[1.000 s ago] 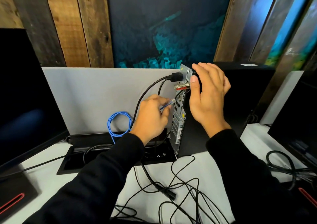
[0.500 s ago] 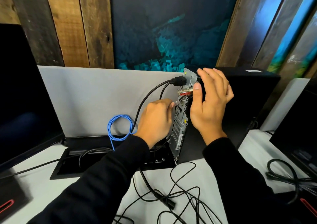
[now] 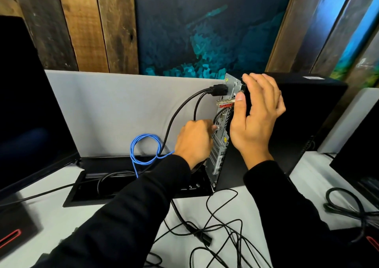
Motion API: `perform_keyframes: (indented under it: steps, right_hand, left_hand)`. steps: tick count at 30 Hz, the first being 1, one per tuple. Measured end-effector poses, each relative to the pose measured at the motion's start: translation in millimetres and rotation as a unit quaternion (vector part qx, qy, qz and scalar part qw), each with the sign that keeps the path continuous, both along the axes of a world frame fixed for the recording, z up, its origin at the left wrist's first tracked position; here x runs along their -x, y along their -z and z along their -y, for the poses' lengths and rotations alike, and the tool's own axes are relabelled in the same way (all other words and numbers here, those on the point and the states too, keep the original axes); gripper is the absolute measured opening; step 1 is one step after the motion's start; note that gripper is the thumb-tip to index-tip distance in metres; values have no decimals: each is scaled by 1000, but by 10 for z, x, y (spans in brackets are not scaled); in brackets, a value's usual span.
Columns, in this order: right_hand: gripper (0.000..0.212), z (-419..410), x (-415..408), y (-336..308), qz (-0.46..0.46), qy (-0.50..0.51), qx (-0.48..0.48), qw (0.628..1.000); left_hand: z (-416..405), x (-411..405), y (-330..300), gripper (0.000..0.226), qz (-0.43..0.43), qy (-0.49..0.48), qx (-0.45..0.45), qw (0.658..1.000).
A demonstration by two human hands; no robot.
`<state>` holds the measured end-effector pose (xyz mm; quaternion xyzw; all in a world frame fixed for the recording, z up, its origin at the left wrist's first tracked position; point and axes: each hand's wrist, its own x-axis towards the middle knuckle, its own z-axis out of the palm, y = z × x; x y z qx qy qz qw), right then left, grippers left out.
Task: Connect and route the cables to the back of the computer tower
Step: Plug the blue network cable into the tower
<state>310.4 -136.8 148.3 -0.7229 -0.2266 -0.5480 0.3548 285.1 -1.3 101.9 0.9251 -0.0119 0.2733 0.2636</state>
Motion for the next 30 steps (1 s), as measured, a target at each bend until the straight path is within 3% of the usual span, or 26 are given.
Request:
perform_keyframes:
  steps: [15,19,21,24,26,28,30]
  right_hand:
    - [35,-133,24,-16,-16,-37,-54,998]
    - [36,-114,44,-21,-17,-32,-42,998]
    - [37,-45,50,-11,-14,-27,-14,999]
    - [39,80,59,15,-12,-33,20,999]
    - [40,113,83,34,-16,-43,28,999]
    - [41,106,94,27,-22,-48,22,998]
    - [41,71,117,8,-32,-53,7,998]
  left_hand:
    - [-21,-150,-27,26,36,57,-28,997]
    - [-49,-73,-57,43,21,61,-16,998]
    - [-23,61,-55,37,24,57,-66,996]
    - [-151,446,-2,30,159,52,-155,974]
    - [-503,637,62,18,261,19,-161,952]
    - [-1028,651,169,19,204,-100,-74,971]
    - [-1456,626,295,27,13,-203,10,979]
